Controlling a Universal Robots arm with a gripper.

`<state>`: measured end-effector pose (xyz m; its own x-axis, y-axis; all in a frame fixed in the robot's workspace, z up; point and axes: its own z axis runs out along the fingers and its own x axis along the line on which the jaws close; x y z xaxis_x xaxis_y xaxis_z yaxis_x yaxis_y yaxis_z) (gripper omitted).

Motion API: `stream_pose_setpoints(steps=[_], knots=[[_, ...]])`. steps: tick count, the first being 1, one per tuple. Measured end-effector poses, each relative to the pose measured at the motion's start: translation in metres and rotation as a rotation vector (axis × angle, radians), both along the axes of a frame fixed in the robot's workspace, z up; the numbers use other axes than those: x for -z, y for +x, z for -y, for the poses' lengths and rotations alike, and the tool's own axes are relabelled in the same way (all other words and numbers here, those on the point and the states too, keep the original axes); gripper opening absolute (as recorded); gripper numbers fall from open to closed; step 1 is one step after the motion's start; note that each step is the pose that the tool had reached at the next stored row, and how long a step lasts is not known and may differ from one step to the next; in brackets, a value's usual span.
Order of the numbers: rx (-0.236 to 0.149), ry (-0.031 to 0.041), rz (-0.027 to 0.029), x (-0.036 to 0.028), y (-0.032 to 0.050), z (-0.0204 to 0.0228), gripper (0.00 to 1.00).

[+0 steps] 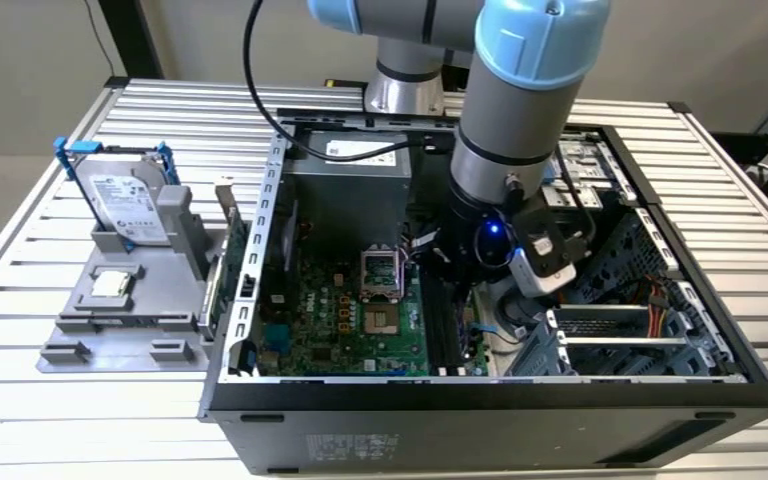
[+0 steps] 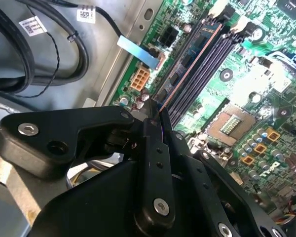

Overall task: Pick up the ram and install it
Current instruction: 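Insert the ram into the slot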

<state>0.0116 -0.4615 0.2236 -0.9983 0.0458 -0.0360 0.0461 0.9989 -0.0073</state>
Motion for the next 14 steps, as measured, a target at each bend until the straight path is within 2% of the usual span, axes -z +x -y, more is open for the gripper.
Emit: stream_pose_setpoints(steps=[14], knots=[[0.009,0.0000,0.0000,0.0037,-0.0001,0.0015,0.00]])
